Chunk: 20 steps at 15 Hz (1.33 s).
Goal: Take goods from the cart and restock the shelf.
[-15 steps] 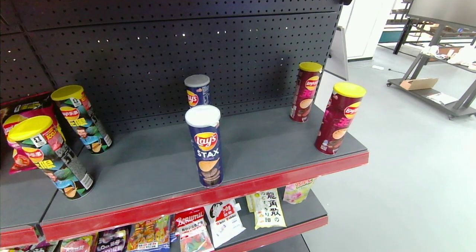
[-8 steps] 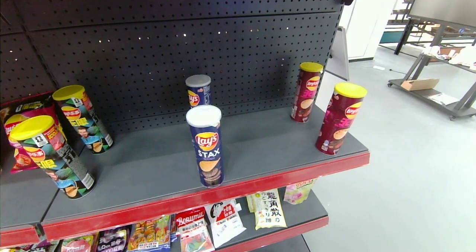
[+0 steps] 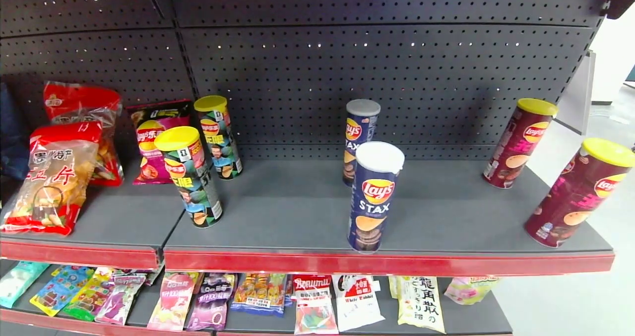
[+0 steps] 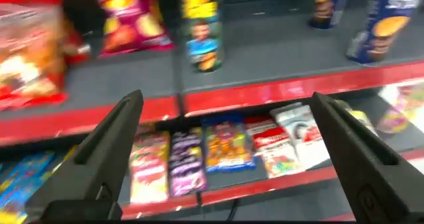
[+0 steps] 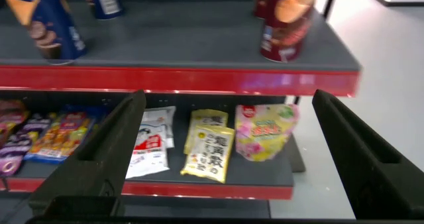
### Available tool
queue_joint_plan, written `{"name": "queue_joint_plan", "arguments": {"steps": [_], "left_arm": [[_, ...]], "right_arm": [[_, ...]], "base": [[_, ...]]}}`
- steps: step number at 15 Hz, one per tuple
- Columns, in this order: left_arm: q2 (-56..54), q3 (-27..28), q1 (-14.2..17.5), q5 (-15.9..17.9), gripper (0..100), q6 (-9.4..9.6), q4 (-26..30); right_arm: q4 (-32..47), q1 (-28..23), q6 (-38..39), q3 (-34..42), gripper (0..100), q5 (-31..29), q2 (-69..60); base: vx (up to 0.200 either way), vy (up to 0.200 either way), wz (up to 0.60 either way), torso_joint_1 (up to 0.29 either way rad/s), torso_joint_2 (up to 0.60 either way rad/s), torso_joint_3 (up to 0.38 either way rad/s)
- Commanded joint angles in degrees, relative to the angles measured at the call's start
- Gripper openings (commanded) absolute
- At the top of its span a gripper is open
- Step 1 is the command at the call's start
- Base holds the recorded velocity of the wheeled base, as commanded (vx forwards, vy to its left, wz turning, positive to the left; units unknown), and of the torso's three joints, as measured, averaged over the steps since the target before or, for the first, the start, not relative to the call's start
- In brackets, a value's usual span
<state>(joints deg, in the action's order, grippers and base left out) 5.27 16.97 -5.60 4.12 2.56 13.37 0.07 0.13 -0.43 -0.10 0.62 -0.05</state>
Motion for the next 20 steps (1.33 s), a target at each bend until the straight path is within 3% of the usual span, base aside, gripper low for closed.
{"name": "queue_joint_plan", "arguments": {"steps": [1, 4, 6, 8, 10, 12, 13, 15, 16, 20], "left_arm": [[0.53, -0.01, -0.03, -0.43, 100, -0.10, -0.01], [5.02, 2.98, -0.03, -5.88, 100, -0.45, 0.07], [4.49, 2.02, -0.03, -8.69, 100, -0.80, 0.34], [4.49, 0.26, 2.78, -12.65, 100, -0.80, 0.43], [5.19, -1.15, 7.00, -12.47, 100, -0.71, 1.04], [0.71, -5.90, 7.44, -11.42, 100, -0.98, 0.51], [-5.27, -11.70, 5.95, -5.53, 100, -0.98, -3.88], [-5.27, -16.88, 5.86, -2.45, 100, -5.11, -14.08], [-5.27, -16.79, 5.86, -0.87, 100, -4.93, -13.20], [-5.27, -16.79, 5.86, -1.84, 100, -4.67, -13.20]], "right_arm": [[0.01, 0.04, 0.08, 0.01, 100, -0.01, 0.05], [0.01, 0.04, 0.08, 0.10, 100, -0.01, 0.05], [0.01, 0.04, 0.08, 0.10, 100, -0.01, 0.05], [0.01, 0.04, 0.08, 0.01, 100, 0.08, 0.05], [0.01, 0.04, -0.01, 0.01, 100, 0.08, 0.05], [0.01, 0.04, 0.08, 0.01, 100, 0.08, 0.05], [0.01, 0.04, -0.01, 0.01, 100, 0.08, 0.05], [0.01, 0.04, 0.08, 0.01, 100, 0.08, 0.05], [0.01, 0.04, 0.08, 0.01, 100, 0.08, 0.05], [0.01, 0.04, 0.08, 0.01, 100, -0.01, 0.05]], "base": [[0.000, 0.000, 0.00, 0.000, 0.00, 0.000], [0.000, 0.000, 0.00, 0.000, 0.00, 0.000], [0.000, 0.000, 0.00, 0.000, 0.00, 0.000], [0.000, 0.000, 0.00, 0.000, 0.00, 0.000], [0.000, 0.000, 0.00, 0.000, 0.00, 0.000], [0.000, 0.000, 0.00, 0.000, 0.00, 0.000], [0.000, 0.000, 0.00, 0.000, 0.00, 0.000], [0.000, 0.000, 0.00, 0.000, 0.00, 0.000], [0.000, 0.000, 0.00, 0.000, 0.00, 0.000], [0.000, 0.000, 0.00, 0.000, 0.00, 0.000]]}}
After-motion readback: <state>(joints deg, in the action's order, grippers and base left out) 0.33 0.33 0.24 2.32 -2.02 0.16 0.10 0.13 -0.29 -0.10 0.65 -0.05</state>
